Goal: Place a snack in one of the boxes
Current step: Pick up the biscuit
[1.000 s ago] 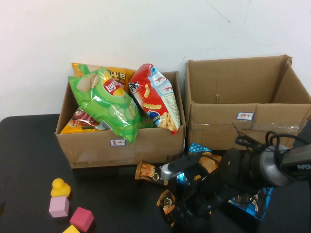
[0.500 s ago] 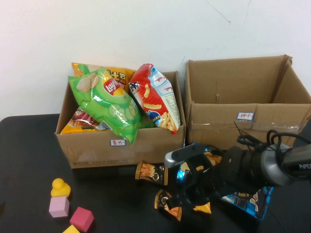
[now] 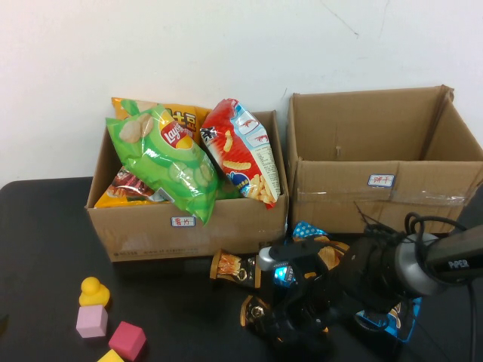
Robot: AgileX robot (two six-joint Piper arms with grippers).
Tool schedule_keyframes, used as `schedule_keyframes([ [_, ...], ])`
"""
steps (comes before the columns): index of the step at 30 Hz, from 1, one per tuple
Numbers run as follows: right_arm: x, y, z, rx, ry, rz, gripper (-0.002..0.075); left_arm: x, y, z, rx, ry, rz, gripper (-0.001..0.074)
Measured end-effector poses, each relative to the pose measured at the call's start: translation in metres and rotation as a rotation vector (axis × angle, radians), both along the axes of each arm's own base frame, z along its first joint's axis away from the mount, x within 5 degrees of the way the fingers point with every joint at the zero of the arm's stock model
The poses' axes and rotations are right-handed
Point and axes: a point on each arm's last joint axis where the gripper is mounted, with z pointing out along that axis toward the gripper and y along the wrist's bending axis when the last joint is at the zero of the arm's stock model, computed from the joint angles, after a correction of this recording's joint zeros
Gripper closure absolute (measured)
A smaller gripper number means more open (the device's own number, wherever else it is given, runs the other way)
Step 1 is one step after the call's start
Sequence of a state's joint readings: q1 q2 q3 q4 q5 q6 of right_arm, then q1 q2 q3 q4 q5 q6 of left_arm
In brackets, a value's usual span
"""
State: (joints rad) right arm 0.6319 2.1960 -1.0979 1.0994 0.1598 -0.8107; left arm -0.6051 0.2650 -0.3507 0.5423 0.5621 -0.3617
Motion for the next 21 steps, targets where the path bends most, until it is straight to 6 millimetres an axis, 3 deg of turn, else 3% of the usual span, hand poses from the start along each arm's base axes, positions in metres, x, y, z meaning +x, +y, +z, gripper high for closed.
schedule_keyframes([
  [6, 0.005, 0.002, 0.001, 0.008, -0.018, -0.028, 0.0492, 0.001, 0.000, -0.006, 0.009, 0.014, 0.002, 0.0736],
  [13, 0.011, 0.006, 0.007, 0.029, -0.037, -0.037, 0.0685, 0.001, 0.000, -0.006, 0.009, 0.014, 0.002, 0.0736],
  [21, 0.008, 0.008, 0.007, 0.043, -0.007, -0.011, 0.0716, 0.001, 0.000, -0.006, 0.009, 0.014, 0.002, 0.0736],
])
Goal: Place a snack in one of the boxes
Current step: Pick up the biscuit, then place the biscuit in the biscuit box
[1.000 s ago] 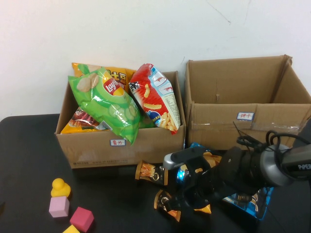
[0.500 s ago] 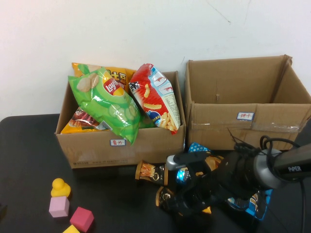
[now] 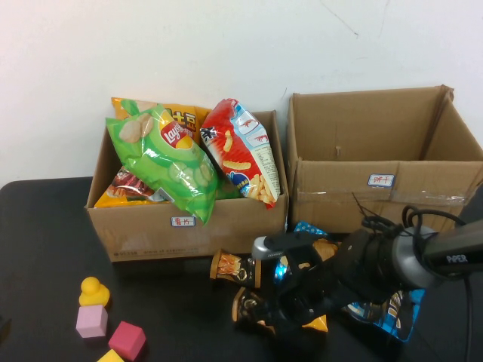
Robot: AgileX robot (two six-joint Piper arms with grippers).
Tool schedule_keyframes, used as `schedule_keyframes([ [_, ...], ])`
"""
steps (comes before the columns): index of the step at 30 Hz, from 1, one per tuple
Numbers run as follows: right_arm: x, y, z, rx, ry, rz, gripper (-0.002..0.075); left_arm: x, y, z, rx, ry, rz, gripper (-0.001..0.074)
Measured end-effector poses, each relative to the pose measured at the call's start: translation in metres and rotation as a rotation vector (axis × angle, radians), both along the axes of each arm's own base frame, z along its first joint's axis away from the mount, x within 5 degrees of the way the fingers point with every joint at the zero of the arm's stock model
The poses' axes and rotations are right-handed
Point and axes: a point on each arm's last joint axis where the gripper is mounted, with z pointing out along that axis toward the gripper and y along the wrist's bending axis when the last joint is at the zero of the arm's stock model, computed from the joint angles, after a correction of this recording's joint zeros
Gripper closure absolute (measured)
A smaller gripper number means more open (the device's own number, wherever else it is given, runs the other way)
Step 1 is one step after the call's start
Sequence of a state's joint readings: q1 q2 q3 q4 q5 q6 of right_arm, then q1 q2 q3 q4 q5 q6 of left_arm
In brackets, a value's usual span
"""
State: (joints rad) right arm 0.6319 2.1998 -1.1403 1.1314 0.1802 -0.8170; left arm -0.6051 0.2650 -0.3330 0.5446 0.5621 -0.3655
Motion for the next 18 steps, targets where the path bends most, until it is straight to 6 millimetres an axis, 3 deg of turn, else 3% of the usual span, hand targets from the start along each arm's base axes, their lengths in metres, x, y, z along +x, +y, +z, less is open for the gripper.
schedule_keyframes([
  [6, -0.005, 0.005, 0.024, 0.054, -0.005, 0.097, 0.0717, 0.000, 0.000, 0.000, -0.002, -0.003, -0.002, 0.0736],
  [9, -0.006, 0.007, 0.053, 0.084, -0.072, 0.162, 0.0718, 0.000, 0.000, 0.000, -0.002, -0.003, -0.002, 0.0736],
  [14, -0.007, 0.000, 0.130, 0.086, -0.337, 0.268, 0.0718, 0.000, 0.000, 0.000, 0.002, -0.005, -0.001, 0.0736],
  [18, -0.001, -0.019, 0.185, 0.078, -0.579, 0.191, 0.0718, 0.000, 0.000, 0.001, 0.001, -0.007, -0.002, 0.0736],
])
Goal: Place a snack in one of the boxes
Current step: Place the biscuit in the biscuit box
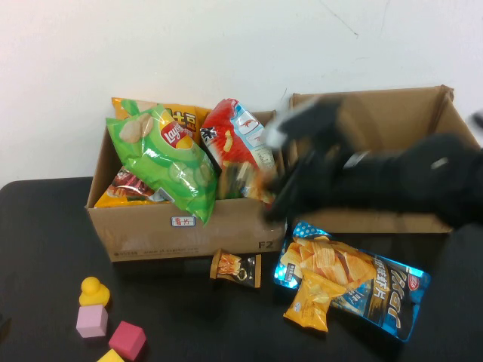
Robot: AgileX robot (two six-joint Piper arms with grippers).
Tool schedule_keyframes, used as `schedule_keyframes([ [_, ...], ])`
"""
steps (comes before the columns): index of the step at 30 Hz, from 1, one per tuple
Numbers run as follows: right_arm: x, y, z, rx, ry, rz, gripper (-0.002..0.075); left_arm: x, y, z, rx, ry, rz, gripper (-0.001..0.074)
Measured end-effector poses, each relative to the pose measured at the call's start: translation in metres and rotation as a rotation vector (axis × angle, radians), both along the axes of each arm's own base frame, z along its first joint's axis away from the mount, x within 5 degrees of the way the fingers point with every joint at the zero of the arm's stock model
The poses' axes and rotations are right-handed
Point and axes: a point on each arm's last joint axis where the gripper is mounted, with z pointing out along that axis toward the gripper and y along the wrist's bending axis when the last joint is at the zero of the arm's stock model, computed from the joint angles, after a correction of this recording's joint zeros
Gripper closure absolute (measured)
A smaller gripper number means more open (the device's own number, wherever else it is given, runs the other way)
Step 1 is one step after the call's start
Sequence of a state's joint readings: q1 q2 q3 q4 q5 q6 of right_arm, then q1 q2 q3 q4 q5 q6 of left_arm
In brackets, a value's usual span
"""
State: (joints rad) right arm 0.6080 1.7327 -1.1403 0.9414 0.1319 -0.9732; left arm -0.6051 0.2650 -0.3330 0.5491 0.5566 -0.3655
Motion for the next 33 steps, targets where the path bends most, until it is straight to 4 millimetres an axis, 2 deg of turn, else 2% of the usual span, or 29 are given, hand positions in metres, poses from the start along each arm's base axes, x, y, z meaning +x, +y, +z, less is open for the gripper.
schedule_keyframes([
  [3, 0.012, -0.025, 0.034, 0.041, -0.168, -0.158, 0.0718, 0.000, 0.000, 0.000, -0.001, -0.002, -0.001, 0.0736],
  [4, 0.024, -0.045, 0.045, 0.079, -0.239, -0.312, 0.0718, 0.000, 0.000, 0.000, -0.003, -0.001, 0.000, 0.0736],
  [6, 0.034, -0.061, 0.048, 0.111, -0.269, -0.451, 0.0718, 0.000, 0.000, 0.000, -0.003, -0.001, 0.000, 0.0736],
  [8, 0.044, -0.076, 0.043, 0.118, -0.273, -0.560, 0.0718, 0.000, 0.000, 0.000, -0.003, -0.001, 0.000, 0.0736],
  [11, 0.059, -0.089, 0.021, 0.083, -0.238, -0.635, 0.0701, 0.000, 0.000, 0.000, -0.003, -0.001, 0.000, 0.0736],
  [13, 0.068, -0.094, -0.003, 0.068, -0.155, -0.650, 0.0662, 0.000, 0.000, 0.000, -0.003, -0.001, 0.000, 0.0736],
  [16, 0.076, -0.098, -0.025, 0.111, -0.006, -0.640, 0.0591, 0.000, 0.000, 0.000, -0.003, -0.001, 0.000, 0.0736],
  [20, 0.083, -0.107, -0.028, 0.171, 0.072, -0.623, 0.0480, 0.000, 0.000, 0.000, -0.003, -0.001, 0.000, 0.0736],
  [24, 0.084, -0.110, -0.013, 0.152, 0.026, -0.559, 0.0390, 0.000, 0.000, 0.000, -0.003, -0.001, 0.000, 0.0736],
  [27, 0.078, -0.108, 0.005, 0.144, -0.014, -0.472, 0.0375, 0.000, 0.000, 0.000, -0.003, -0.001, 0.000, 0.0736],
  [30, 0.062, -0.103, 0.033, 0.161, -0.056, -0.345, 0.0377, 0.000, 0.000, 0.000, -0.003, -0.001, 0.000, 0.0736],
  [33, 0.040, -0.103, 0.070, 0.153, -0.136, -0.233, 0.0389, 0.000, 0.000, 0.000, -0.003, -0.001, 0.000, 0.0736],
])
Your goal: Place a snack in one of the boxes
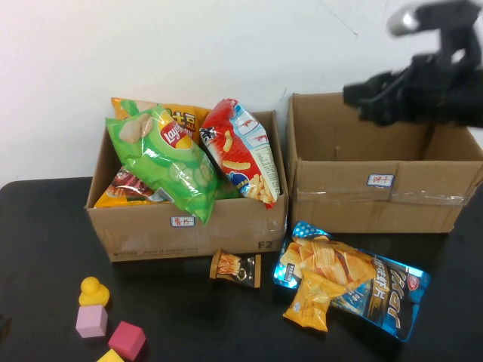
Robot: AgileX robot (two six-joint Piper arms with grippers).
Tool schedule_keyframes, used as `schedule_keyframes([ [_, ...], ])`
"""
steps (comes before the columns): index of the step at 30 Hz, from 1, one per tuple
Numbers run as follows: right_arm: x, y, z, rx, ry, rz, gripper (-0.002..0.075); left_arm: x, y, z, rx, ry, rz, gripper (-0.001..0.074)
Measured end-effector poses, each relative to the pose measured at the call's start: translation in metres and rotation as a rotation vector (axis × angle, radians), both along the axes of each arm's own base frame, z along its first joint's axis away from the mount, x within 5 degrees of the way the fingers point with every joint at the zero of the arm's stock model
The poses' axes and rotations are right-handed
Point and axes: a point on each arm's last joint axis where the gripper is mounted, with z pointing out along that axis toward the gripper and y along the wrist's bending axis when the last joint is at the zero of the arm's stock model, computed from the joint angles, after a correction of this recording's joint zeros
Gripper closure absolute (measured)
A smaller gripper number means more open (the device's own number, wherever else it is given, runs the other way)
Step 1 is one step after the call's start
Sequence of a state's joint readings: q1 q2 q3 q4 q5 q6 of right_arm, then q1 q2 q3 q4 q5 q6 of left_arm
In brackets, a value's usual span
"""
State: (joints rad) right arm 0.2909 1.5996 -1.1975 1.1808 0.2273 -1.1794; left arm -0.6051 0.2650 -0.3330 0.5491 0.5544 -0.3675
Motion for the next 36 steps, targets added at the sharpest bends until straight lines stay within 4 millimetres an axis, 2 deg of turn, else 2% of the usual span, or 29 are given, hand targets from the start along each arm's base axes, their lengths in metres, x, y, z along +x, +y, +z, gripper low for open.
schedule_keyframes([
  [2, -0.015, -0.004, 0.023, -0.029, -0.055, 0.032, 0.0392, 0.000, 0.000, 0.000, 0.000, 0.000, 0.000, 0.0736],
  [5, -0.037, -0.010, 0.046, -0.090, -0.098, 0.066, 0.0393, 0.000, 0.000, 0.000, 0.000, 0.000, 0.000, 0.0736],
  [9, -0.061, -0.018, 0.053, -0.192, -0.013, 0.103, 0.0393, 0.000, 0.000, 0.000, 0.000, 0.000, 0.000, 0.0736],
  [12, -0.071, -0.030, 0.041, -0.322, 0.152, 0.053, 0.0393, 0.000, 0.000, 0.000, 0.000, 0.000, 0.000, 0.0736],
  [14, -0.073, -0.044, 0.033, -0.432, 0.255, -0.045, 0.0394, 0.000, 0.000, 0.000, 0.000, 0.000, 0.000, 0.0736],
  [20, -0.082, -0.081, 0.025, -0.706, 0.444, -0.307, 0.0395, 0.000, 0.000, 0.000, -0.001, -0.001, -0.001, 0.0736],
  [24, -0.090, -0.086, 0.018, -0.717, 0.547, -0.371, 0.0398, 0.000, 0.000, 0.000, -0.002, -0.001, 0.000, 0.0736],
  [28, -0.101, -0.085, 0.002, -0.661, 0.578, -0.375, 0.0400, 0.000, -0.001, 0.001, -0.014, -0.007, -0.008, 0.0736],
  [31, -0.115, -0.087, -0.014, -0.614, 0.556, -0.376, 0.0400, 0.000, -0.003, 0.003, -0.046, -0.025, -0.028, 0.0736],
  [36, -0.149, -0.093, -0.045, -0.547, 0.525, -0.368, 0.0400, -0.001, -0.006, 0.005, -0.084, -0.030, -0.047, 0.0736],
])
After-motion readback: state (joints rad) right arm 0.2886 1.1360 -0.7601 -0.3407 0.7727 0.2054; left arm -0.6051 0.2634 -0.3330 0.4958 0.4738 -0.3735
